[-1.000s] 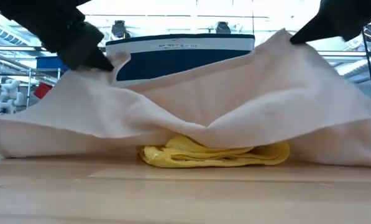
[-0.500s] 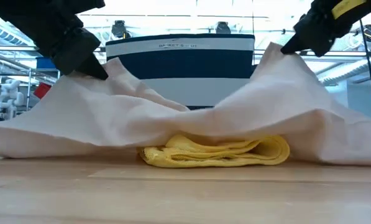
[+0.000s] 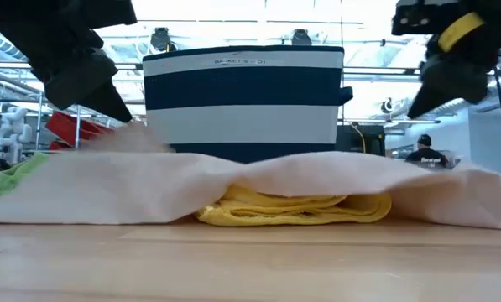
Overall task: Fold towel
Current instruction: Fold the brown towel
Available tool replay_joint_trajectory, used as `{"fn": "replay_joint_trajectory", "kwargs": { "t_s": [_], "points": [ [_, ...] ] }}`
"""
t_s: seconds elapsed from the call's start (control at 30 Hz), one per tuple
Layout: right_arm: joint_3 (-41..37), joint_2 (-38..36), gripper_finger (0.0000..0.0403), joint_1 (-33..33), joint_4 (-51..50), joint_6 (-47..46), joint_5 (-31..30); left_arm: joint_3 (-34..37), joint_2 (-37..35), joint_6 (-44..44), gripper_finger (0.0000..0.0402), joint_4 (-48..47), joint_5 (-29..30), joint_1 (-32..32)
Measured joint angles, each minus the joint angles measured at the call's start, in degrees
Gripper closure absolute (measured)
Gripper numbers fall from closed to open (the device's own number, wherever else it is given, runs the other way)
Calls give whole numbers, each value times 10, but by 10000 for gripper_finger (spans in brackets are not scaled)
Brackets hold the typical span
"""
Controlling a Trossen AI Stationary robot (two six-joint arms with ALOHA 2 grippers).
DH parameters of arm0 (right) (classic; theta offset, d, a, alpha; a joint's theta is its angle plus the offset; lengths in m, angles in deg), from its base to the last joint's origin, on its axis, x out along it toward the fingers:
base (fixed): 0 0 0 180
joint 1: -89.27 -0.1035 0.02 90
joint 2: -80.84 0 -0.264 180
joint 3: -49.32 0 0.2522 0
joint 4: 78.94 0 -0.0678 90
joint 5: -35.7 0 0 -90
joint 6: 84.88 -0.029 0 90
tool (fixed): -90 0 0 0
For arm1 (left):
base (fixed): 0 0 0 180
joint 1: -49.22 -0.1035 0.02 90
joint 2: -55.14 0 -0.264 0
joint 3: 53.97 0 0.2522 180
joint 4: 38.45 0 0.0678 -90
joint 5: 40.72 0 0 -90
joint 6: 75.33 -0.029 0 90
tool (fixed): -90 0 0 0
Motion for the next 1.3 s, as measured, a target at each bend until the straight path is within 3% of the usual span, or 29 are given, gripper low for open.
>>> {"fn": "replay_joint_trajectory", "kwargs": {
  "t_s": [0.2, 0.33, 0.47, 0.73, 0.87, 1.0, 1.3],
  "points": [
    [0, 0, 216, -32, -87, -83, 35, 0, 0, -1, 314, -4, 9, 0],
    [0, -8, 190, -81, -51, -71, 37, 0, 0, -20, 304, 3, 25, 8],
    [0, -23, 200, -130, 98, 45, 60, 0, 0, -100, 303, 74, 23, 40],
    [-10, -17, 237, -174, 341, 202, 124, 0, 0, -322, 303, 301, -109, 89],
    [-26, -17, 250, -176, 357, 201, 128, 0, 3, -333, 303, 317, -124, 102],
    [-54, -17, 258, -175, 357, 182, 146, 0, 39, -334, 303, 315, -177, 101],
    [-97, -17, 259, -175, 410, 180, 158, 0, 84, -345, 303, 314, -167, 100]
  ]
}}
